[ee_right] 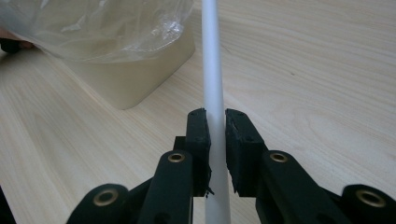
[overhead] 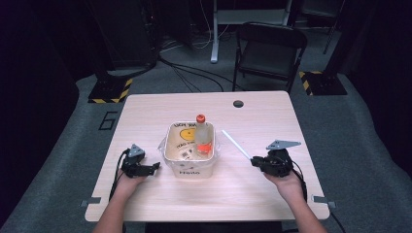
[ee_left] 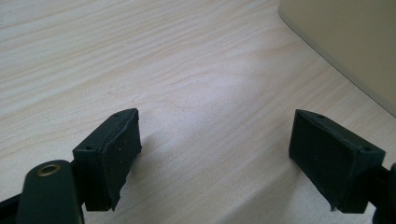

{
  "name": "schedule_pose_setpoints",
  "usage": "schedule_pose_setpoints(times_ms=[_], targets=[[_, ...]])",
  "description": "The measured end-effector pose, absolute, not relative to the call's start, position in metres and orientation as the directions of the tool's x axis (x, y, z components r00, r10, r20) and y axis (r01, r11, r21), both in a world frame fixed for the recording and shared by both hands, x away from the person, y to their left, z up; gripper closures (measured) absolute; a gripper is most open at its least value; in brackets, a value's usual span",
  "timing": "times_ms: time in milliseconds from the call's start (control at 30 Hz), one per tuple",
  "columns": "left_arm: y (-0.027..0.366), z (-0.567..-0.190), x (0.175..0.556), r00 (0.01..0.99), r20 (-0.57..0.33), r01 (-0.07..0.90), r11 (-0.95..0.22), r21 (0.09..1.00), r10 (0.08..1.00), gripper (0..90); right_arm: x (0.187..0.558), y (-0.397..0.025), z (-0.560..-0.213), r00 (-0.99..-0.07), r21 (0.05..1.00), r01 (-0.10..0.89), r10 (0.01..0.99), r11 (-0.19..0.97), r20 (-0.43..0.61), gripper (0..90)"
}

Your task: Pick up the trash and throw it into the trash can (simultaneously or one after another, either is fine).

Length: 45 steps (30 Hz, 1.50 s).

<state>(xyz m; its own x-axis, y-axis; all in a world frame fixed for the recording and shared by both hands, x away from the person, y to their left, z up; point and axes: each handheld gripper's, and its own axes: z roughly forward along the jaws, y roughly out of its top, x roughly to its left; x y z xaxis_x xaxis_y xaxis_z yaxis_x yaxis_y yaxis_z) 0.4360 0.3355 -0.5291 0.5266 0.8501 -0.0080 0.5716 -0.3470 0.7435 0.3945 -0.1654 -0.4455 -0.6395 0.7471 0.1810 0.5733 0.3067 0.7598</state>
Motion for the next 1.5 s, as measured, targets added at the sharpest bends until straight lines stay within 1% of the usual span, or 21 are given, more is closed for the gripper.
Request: schedule_pose_setpoints(times_ms=[300, 633, 1067, 1500], targets=[[0.336, -0.529, 0.436, 0.526, -0.008, 0.572, -0.347, 0.743, 0.85, 16.7, 0.39, -0.16, -0.429, -0.662, 0.769, 0.547, 0.733, 0.331, 0.155, 79.5], [0.336, -0.529, 0.436, 0.526, -0.008, 0.572, -0.347, 0.743, 0.85, 16.7, 0.385, -0.164, -0.411, -0.674, 0.779, 0.535, 0.722, 0.327, 0.16, 79.4], [0.336, -0.529, 0.436, 0.526, -0.008, 0.572, -0.347, 0.744, 0.85, 16.7, 0.379, -0.161, -0.401, -0.702, 0.786, 0.517, 0.693, 0.337, 0.164, 79.4], [0.336, -0.529, 0.436, 0.526, -0.009, 0.572, -0.346, 0.744, 0.85, 16.7, 0.374, -0.143, -0.395, -0.746, 0.789, 0.489, 0.647, 0.373, 0.157, 79.3]])
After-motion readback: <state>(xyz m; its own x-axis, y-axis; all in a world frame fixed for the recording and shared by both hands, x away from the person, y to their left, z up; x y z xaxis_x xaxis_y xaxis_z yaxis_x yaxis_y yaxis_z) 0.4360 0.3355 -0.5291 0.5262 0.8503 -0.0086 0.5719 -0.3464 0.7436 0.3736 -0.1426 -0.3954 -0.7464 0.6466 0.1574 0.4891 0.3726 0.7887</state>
